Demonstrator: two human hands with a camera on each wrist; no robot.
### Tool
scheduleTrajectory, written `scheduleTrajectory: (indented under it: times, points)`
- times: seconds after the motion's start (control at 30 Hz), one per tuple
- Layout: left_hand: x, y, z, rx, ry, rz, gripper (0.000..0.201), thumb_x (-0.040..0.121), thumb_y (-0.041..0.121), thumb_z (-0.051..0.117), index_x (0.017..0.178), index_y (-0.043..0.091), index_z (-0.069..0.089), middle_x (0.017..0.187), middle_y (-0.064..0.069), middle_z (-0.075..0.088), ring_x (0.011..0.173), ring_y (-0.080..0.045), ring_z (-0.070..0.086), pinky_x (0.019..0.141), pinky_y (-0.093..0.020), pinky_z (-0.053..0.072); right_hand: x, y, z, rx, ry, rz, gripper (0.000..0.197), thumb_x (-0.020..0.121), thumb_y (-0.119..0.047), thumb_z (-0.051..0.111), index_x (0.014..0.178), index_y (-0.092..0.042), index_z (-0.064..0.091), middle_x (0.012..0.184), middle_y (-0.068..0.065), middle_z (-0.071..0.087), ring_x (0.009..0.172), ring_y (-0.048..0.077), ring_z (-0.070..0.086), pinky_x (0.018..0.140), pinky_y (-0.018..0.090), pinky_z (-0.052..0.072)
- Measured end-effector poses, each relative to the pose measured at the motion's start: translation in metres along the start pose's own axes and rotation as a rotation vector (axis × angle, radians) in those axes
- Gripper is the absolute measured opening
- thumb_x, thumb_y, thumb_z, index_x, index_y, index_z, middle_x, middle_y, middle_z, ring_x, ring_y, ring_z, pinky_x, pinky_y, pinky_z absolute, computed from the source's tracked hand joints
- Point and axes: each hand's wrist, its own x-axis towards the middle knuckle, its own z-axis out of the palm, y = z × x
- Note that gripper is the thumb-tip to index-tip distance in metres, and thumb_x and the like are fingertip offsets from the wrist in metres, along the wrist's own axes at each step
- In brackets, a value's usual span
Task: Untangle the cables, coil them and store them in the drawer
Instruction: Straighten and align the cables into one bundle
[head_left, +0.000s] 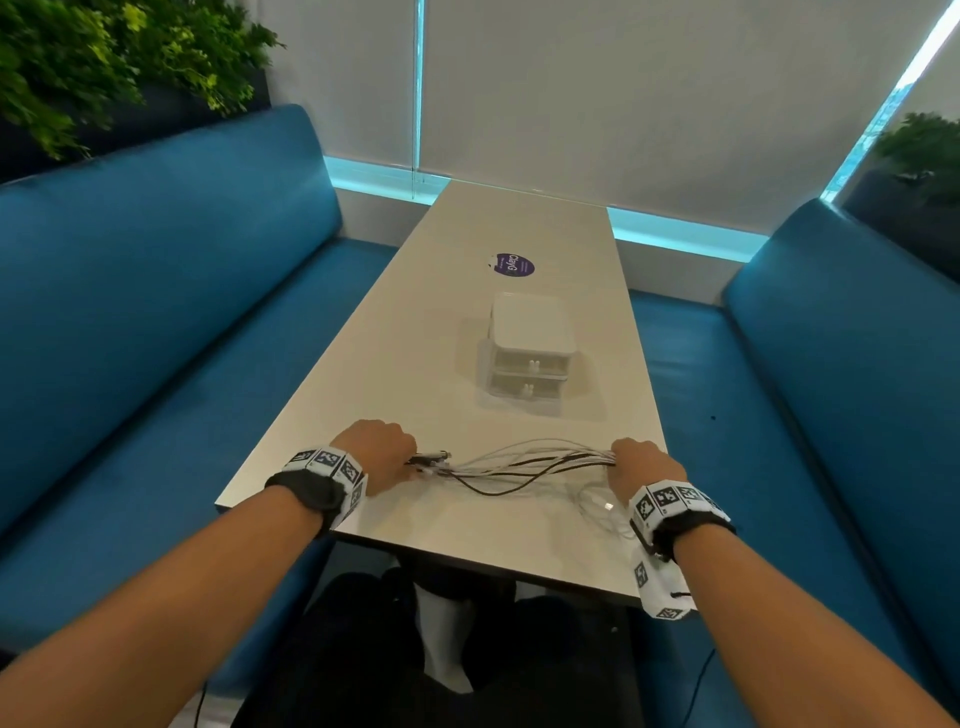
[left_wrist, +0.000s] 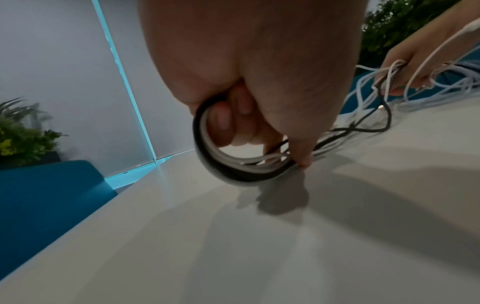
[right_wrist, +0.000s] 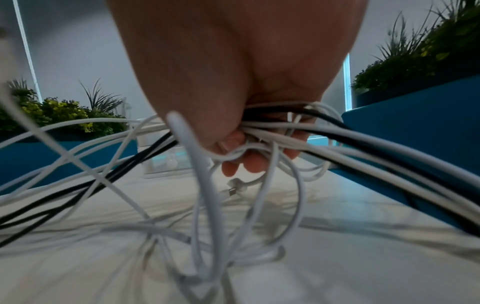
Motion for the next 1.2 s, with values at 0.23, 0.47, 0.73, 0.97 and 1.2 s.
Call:
scheduleTrajectory:
  times: [0.23,0.47,0.73,0.97,1.2]
  points:
    - [0.007,-0.016,0.013,-0.079,0.011,-0.276,0.030,0.102,0.023,0.038,0.105,0.011,0.065,0.100,-0.005,0.067,0.075,-0.022,0.055,0.069,-0.030,0.042,-0.009,-0.022,0.000,0.223,0.046,-0.102,0.016,0.091,-0.043,0.057,0.091,-0.027,0.057,0.088,0.001,0.062,0.077,0.024,0.062,0.073,0.035,0.054]
    - [0.013,-0.077,0.000,-0.451,0.241,-0.685,0.026,0.099,0.023,0.042,0.093,0.006,0.060,0.105,-0.021,0.064,0.084,-0.036,0.055,0.071,-0.037,0.042,-0.006,-0.064,-0.008,0.433,0.126,-0.421,0.032,0.082,-0.052,0.070,0.090,-0.027,0.051,0.094,-0.007,0.055,0.081,0.016,0.055,0.075,0.035,0.050]
    - [0.023,-0.078,0.056,-0.592,0.127,-0.736,0.029,0.100,0.022,0.042,0.101,0.001,0.062,0.107,-0.024,0.064,0.087,-0.037,0.059,0.073,-0.037,0.047,-0.007,-0.036,0.012,0.308,0.110,-0.357,0.058,0.074,-0.080,0.055,0.101,-0.029,0.050,0.096,-0.010,0.061,0.088,0.017,0.058,0.080,0.036,0.050]
    - [0.026,-0.078,0.058,-0.564,0.135,-0.703,0.024,0.099,0.022,0.040,0.091,0.008,0.058,0.099,-0.021,0.064,0.083,-0.037,0.061,0.075,-0.039,0.053,-0.006,-0.003,0.031,0.465,0.221,-0.344,0.077,0.075,-0.048,0.077,0.135,-0.024,0.035,0.145,-0.004,0.030,0.131,0.019,0.035,0.109,0.040,0.037]
    - [0.029,-0.078,0.061,-0.531,0.145,-0.690,0.037,0.104,0.025,0.030,0.098,0.005,0.061,0.104,-0.025,0.065,0.088,-0.039,0.063,0.079,-0.042,0.054,-0.005,0.013,0.013,0.158,-0.056,-0.160,0.028,0.090,-0.010,0.049,0.111,-0.026,0.058,0.104,0.006,0.065,0.088,0.028,0.062,0.074,0.033,0.052]
